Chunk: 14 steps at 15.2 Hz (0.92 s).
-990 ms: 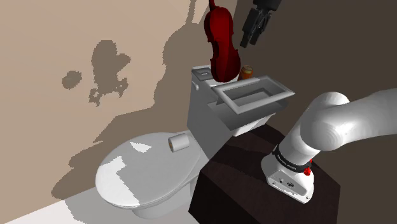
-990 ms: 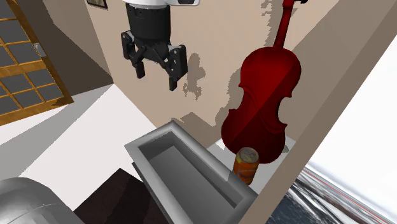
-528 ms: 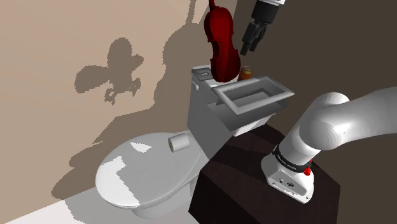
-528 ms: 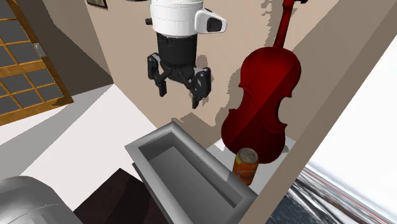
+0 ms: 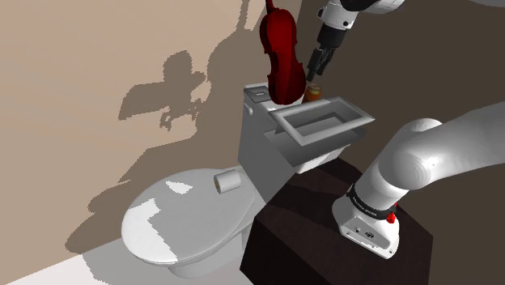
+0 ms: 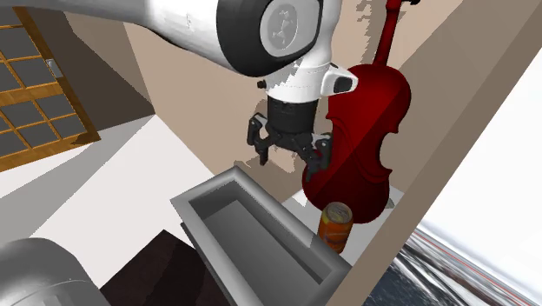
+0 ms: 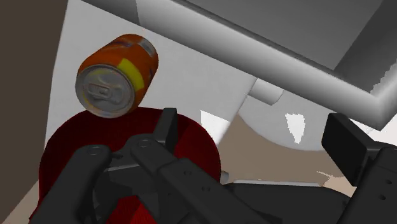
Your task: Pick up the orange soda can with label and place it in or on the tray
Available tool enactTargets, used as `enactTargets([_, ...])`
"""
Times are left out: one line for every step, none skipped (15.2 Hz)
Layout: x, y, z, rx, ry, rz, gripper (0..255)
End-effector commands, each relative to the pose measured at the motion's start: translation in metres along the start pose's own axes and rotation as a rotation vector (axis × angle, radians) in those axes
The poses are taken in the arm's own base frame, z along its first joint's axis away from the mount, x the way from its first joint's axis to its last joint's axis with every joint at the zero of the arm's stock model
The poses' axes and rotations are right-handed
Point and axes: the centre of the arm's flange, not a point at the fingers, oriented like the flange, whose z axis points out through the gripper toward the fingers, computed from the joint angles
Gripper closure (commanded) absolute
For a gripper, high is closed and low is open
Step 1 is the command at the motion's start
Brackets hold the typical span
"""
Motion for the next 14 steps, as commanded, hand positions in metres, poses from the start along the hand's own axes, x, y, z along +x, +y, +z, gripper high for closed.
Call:
enactTargets([0.001,0.021,0.014,-0.013,-0.002,0.000,0])
enactTargets([0.003,0.032,0.021,-0.018,-0.003,0.000,0])
enactTargets([0.004,0.042,0.028,-0.024,-0.004,0.000,0])
enactTargets([0.006,0.052,0.035,-0.030,-0.005,0.001,0])
enactTargets([0.007,0.062,0.042,-0.036,-0.006,0.001,0])
enactTargets([0.008,0.073,0.048,-0.041,-0.007,0.001,0])
enactTargets([0.010,0.083,0.055,-0.047,-0.009,0.002,0])
enactTargets([0.011,0.094,0.062,-0.053,-0.010,0.002,0])
enactTargets([0.013,0.104,0.068,-0.059,-0.011,0.002,0])
enactTargets([0.013,0.110,0.072,-0.062,-0.012,0.002,0])
enactTargets([0.013,0.110,0.077,-0.062,-0.012,0.002,0])
enactTargets([0.013,0.111,0.082,-0.062,-0.012,0.002,0])
enactTargets([0.013,0.111,0.088,-0.062,-0.012,0.002,0])
enactTargets([0.013,0.111,0.093,-0.062,-0.012,0.002,0])
